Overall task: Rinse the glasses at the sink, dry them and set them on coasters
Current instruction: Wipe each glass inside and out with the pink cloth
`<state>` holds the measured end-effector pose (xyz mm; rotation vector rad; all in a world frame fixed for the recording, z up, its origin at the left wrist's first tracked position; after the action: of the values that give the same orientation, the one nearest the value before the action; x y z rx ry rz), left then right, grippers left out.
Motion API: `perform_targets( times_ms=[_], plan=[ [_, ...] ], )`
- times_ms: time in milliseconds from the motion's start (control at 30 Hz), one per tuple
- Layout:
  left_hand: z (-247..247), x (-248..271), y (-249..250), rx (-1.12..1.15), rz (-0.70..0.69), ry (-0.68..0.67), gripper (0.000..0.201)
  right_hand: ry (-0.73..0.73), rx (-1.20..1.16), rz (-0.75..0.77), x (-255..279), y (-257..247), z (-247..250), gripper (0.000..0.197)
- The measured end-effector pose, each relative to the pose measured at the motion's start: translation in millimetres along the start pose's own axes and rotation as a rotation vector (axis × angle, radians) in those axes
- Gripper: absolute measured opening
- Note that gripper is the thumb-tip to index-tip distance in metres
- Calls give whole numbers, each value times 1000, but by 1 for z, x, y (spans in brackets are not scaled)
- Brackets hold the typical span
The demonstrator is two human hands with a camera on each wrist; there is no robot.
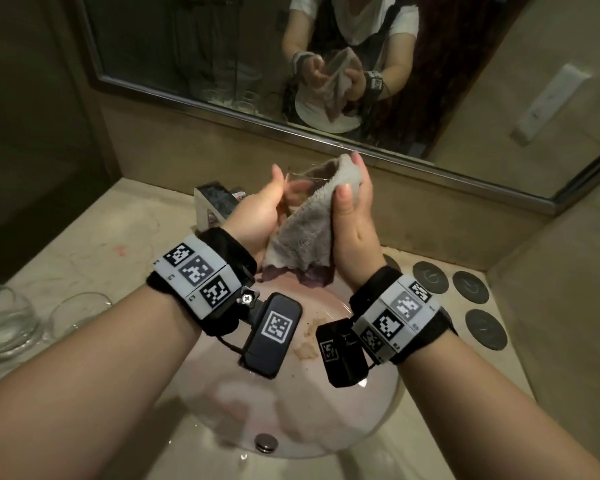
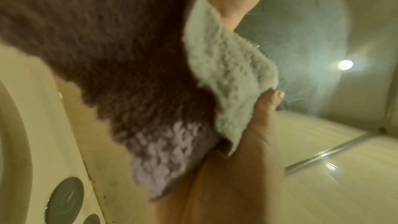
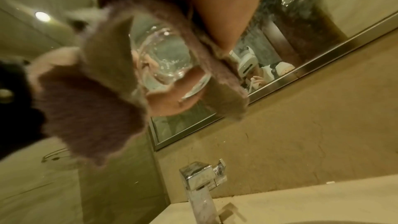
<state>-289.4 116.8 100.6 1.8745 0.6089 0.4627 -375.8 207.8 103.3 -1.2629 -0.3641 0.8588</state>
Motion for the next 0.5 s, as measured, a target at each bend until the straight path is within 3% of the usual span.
perform_targets(
  times_ms=[67,133,200,300,367,500],
  plan=[
    [-8,4,4,-30,-10,-92,79,-30,-48,-58,-3,0,-1,74],
    [-7,3,2,41,-65,-87,81,-86,-247,-256,-3,-1,1,65],
    [-5,3,1,124,-56,-86,92,-143,-372,-404,1,-1,4,68],
    [-4,2,0,172,-14,-117,106,-138,-397,-408,2,0,3,79],
    [-6,4,1,173,-42,-101,88,-95,-404,-346,1,-1,2,95],
    [-9,8,8,89,-174,-96,50,-20,-205,-109,5,-9,1,102]
  ],
)
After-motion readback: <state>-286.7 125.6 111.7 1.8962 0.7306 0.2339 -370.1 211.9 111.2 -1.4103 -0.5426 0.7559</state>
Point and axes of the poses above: each hand's wrist, its own x-axis away from the middle knuckle, its own z-axis out of the back of the hand, y = z × x, the point moved 3 cm from there along -x, towards the middle knuckle, and after that the axes turned 12 degrees about -z, right-handed, at the moved point
